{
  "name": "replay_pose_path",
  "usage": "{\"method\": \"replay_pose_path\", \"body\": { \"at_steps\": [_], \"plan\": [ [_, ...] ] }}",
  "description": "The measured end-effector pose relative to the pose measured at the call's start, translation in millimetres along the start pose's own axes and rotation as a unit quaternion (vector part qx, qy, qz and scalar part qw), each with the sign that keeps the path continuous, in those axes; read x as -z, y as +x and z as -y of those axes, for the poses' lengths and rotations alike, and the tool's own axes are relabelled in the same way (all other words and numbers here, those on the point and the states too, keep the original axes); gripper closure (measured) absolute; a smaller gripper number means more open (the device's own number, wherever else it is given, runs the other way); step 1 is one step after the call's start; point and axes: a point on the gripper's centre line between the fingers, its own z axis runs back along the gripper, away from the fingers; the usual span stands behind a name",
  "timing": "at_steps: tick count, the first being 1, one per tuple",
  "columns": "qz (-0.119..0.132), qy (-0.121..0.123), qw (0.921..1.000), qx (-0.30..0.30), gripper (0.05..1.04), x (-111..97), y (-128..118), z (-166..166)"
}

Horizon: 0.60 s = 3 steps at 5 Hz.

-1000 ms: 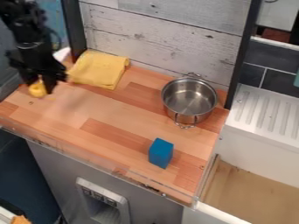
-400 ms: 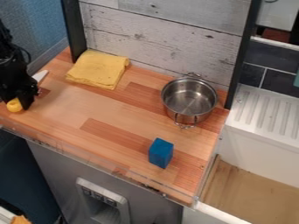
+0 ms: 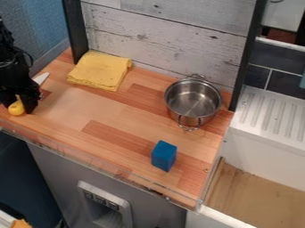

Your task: Move the yellow knife to the left side of the table

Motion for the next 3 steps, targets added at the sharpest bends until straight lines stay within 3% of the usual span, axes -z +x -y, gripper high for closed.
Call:
{"method": "replay_pose_path", "body": {
  "at_steps": [1,2,3],
  "plan": [
    [-0.003,0.006,1.0000,0.000,0.077,0.6,-0.3,2.0],
    [-0.005,0.008,1.0000,0.002,0.081,-1.2,0.0,9.5],
    [0.018,0.004,0.9998,-0.010,0.083,-16.1,8.0,11.4]
  ]
}}
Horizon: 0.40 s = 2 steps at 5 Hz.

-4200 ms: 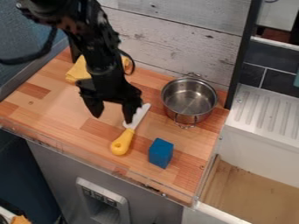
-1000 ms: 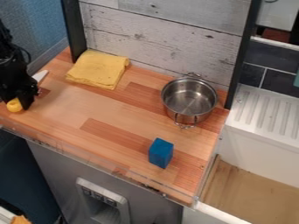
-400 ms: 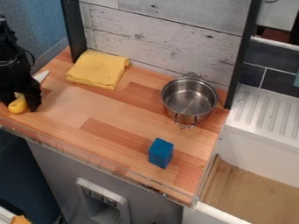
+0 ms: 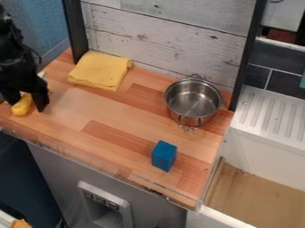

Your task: Move the yellow knife to the left side of the table

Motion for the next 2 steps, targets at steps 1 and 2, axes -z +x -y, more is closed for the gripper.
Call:
{"method": "replay_pose_path", "body": {
  "at_steps": [1,2],
  "plan": [
    [0.037,-0.016,0.9991,-0.011,0.083,-26.4,11.6,4.4],
    [0.056,-0.009,0.9983,-0.009,0.083,-46.3,15.6,4.7]
  ]
}}
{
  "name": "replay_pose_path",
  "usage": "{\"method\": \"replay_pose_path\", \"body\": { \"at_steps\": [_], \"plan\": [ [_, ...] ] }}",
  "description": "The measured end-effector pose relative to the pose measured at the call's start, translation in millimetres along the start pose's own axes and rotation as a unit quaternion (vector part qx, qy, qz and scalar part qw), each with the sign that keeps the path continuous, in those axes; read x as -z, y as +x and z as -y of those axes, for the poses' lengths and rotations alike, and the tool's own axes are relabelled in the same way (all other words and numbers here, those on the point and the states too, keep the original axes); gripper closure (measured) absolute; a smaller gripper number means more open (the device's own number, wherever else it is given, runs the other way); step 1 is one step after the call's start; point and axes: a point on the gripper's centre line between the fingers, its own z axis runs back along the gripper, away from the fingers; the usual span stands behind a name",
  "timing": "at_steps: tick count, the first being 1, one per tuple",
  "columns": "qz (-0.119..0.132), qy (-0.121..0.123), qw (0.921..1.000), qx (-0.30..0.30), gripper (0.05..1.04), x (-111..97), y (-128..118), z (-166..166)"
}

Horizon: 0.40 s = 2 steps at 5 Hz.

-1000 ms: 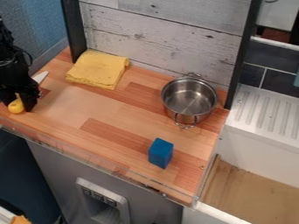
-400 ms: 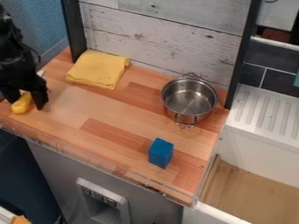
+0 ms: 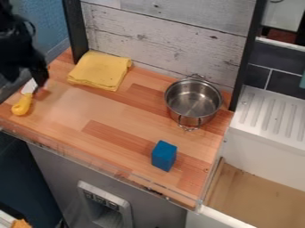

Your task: Move the yellow knife to the left side of the table

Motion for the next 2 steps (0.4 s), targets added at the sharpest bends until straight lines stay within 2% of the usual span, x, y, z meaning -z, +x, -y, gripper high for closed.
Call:
{"method": "replay_pose_path", "body": {
  "at_steps": [1,2],
  "plan": [
    [-0.015,0.035,0.9990,0.023,0.083,0.8,-1.2,8.7],
    [-0.016,0.037,0.9989,0.025,0.083,1.3,-0.8,9.3]
  ]
}}
